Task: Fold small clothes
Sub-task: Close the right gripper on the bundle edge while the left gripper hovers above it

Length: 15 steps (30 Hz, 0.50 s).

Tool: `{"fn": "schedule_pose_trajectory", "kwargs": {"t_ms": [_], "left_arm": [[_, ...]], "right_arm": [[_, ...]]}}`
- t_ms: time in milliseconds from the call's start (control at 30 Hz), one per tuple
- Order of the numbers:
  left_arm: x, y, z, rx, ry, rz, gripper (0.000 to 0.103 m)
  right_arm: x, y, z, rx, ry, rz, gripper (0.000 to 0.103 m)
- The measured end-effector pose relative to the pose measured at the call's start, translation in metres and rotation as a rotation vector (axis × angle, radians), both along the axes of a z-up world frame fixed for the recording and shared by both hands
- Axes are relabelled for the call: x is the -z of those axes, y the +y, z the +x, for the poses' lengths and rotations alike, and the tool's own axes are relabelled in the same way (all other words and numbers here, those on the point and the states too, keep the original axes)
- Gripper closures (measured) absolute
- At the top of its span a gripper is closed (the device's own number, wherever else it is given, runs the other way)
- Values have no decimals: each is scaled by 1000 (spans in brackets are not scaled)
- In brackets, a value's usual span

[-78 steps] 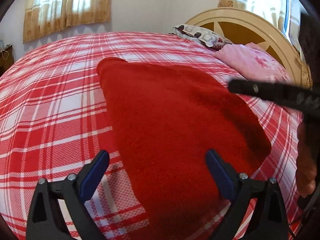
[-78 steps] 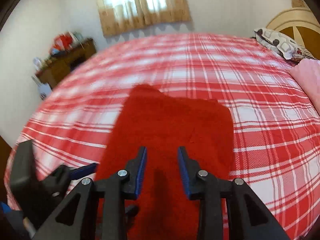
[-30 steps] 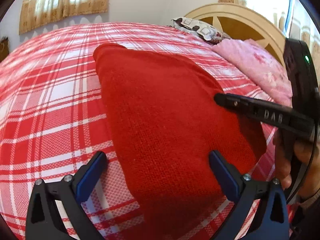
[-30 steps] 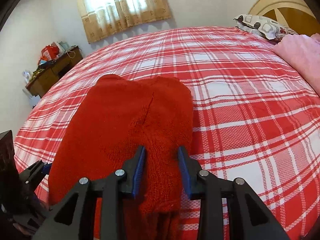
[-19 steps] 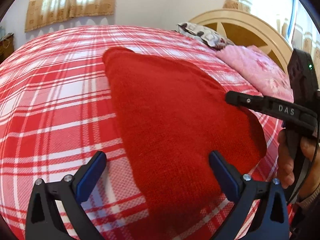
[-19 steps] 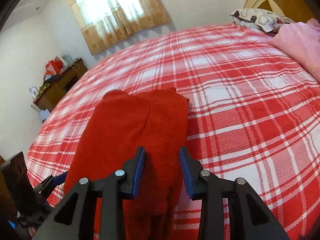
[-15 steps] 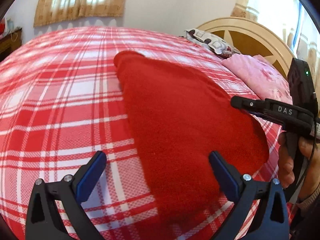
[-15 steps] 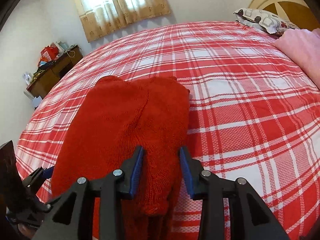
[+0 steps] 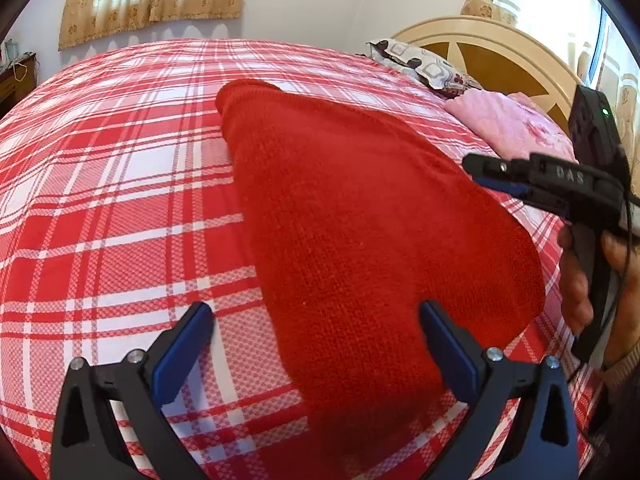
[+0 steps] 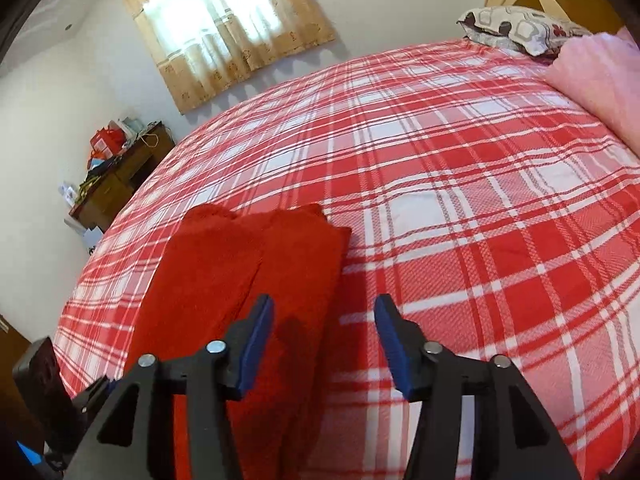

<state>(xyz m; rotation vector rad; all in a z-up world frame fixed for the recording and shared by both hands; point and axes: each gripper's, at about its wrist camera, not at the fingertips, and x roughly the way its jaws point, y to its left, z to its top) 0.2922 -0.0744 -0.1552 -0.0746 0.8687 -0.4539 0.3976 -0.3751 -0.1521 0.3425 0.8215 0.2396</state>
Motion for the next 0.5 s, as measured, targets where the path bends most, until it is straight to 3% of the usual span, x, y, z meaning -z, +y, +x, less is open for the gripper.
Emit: {"fn": "schedule_pose_trajectory", "kwargs": {"t_ms": [500], "left_arm": [[2, 0, 3, 15, 15, -22, 0]], "right_arm": [[33, -1, 54, -57, 82, 148, 45]]}}
